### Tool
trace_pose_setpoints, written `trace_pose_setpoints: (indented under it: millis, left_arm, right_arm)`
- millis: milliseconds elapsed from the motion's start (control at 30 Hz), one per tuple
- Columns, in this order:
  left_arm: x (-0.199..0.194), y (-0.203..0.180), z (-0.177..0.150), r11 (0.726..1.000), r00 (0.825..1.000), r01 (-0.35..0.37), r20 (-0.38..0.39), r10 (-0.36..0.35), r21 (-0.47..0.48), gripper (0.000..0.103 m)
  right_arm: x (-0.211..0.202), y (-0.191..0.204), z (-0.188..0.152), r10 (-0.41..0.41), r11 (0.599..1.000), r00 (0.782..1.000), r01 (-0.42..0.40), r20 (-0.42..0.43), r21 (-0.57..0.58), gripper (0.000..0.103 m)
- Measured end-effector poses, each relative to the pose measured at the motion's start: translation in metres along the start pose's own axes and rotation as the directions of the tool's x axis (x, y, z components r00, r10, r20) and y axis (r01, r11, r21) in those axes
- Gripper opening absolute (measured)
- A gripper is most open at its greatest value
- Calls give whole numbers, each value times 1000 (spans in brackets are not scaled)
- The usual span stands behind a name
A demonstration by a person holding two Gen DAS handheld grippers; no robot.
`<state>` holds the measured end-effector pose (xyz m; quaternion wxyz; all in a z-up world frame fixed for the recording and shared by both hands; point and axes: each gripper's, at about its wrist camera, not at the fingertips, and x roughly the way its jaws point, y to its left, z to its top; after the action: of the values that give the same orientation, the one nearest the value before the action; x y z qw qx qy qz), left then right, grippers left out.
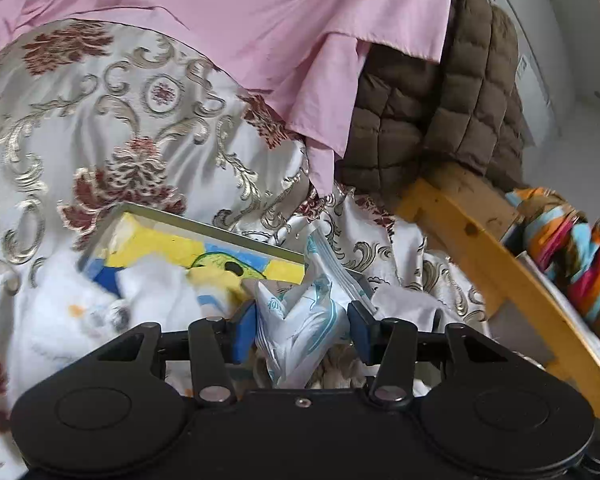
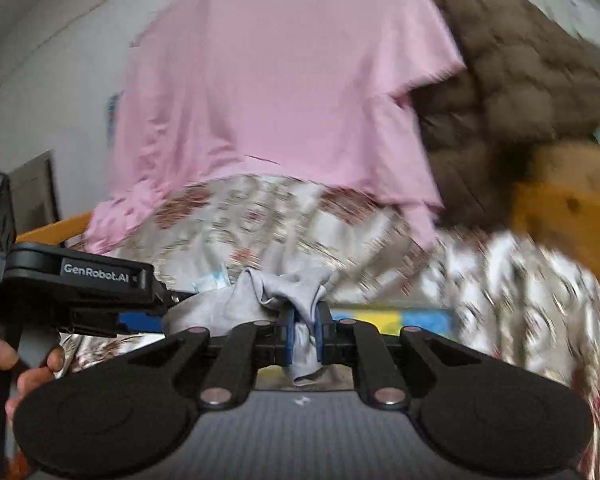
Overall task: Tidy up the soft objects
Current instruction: 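Lift and carry the pad and grey sock with both tools over the tray, then open both tools to drop the pad and grey sock into the tray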
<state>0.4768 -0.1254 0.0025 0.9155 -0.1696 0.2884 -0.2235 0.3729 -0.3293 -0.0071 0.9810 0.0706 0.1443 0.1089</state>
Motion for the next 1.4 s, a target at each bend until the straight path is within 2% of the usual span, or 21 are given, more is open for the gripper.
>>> trace_pose_setpoints:
  millis: [133, 233, 367, 467, 600, 633, 700, 833, 1033, 1200, 1400]
  left_arm:
    - [24, -9, 3, 999, 1000, -17, -24, 18, 28, 51]
    - [41, -12, 3, 998, 998, -52, -42, 54, 35, 51]
    - [58, -12, -4, 995, 991, -92, -95, 96, 48, 53]
    - [61, -7, -5, 994, 988, -107, -110, 108, 14, 61]
    - [56, 0, -3, 992, 987, -114, -121, 107, -46, 68]
    - [54, 1, -3, 992, 986, -117, -122, 111, -47, 69]
    - [51, 0, -4, 991, 985, -124, -129, 117, -47, 74]
    - [43, 1, -8, 989, 982, -142, -128, 136, -40, 87]
    - [24, 4, -10, 982, 978, -182, -115, 175, -55, 99]
    - [-10, 4, -19, 978, 979, -197, -58, 193, -63, 102]
    - [-66, -1, -35, 975, 975, -219, 26, 221, -46, 102]
  right_arm:
    - [16, -35, 4, -45, 995, 995, 52, -84, 84, 12]
    - [36, -42, 9, -54, 997, 988, 62, -147, 53, 12]
    - [62, -36, 3, -134, 991, 959, 133, -250, -22, 12]
    - [72, -37, -8, -156, 987, 940, 162, -303, -5, 14]
    - [73, -41, -21, -189, 980, 918, 198, -349, -11, 25]
    - [71, -44, -22, -184, 981, 918, 196, -351, -2, 26]
    - [65, -46, -23, -186, 978, 916, 207, -355, 21, 44]
    - [53, -48, -19, -186, 977, 923, 210, -338, 34, 50]
    - [37, -44, -12, -176, 975, 936, 209, -305, 78, 69]
    - [13, -34, -9, -187, 968, 946, 223, -266, 114, 82]
    - [-24, -15, 0, -203, 968, 956, 228, -212, 101, 89]
